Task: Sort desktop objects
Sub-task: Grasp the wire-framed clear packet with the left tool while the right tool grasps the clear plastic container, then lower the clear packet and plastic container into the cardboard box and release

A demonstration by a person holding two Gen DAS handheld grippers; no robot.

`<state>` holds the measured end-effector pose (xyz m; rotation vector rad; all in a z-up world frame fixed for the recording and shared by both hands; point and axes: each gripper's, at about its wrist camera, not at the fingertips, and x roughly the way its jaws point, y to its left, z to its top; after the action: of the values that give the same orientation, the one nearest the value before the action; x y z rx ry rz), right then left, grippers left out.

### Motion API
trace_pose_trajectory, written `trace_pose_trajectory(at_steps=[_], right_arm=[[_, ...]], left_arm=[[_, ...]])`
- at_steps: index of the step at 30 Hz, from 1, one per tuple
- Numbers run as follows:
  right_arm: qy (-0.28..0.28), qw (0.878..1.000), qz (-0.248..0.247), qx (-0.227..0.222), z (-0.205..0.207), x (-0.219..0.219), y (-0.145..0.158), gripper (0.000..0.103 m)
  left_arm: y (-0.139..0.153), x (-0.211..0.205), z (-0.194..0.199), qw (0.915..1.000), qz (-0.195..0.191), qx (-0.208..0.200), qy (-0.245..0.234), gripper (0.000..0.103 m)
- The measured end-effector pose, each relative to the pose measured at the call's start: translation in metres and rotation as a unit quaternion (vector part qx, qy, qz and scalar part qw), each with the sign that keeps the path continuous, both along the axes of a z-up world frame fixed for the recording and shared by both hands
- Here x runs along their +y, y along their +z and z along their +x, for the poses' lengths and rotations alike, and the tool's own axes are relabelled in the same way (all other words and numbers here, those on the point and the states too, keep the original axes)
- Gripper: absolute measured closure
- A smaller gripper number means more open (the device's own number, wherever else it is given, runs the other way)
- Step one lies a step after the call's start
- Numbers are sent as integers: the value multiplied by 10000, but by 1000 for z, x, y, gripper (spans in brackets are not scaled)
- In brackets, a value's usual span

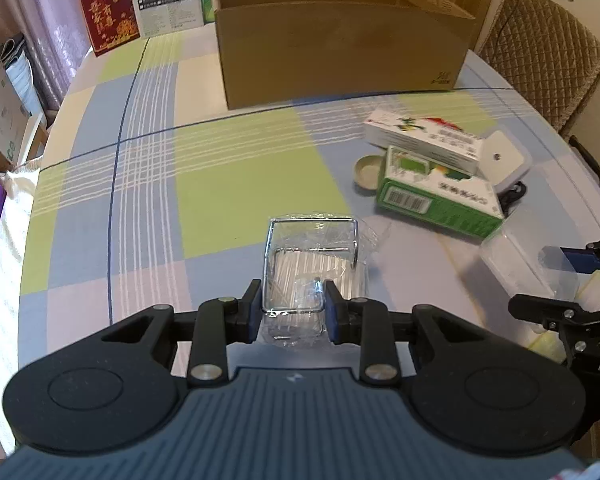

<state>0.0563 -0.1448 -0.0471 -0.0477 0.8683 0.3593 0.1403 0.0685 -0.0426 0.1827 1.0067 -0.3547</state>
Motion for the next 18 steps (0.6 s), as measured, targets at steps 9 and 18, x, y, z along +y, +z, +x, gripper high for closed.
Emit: trace_pose_trajectory(at_steps=[9,18], right_arm=[[-160,9997,77,-173,-9,-18,20,49],[-285,9988,22,-398,1,-35,46,49]], left_arm=[[21,-19,-12,9999,-42,-107,-59,77],[47,-37,-12,9995,-183,-227,-125,77]])
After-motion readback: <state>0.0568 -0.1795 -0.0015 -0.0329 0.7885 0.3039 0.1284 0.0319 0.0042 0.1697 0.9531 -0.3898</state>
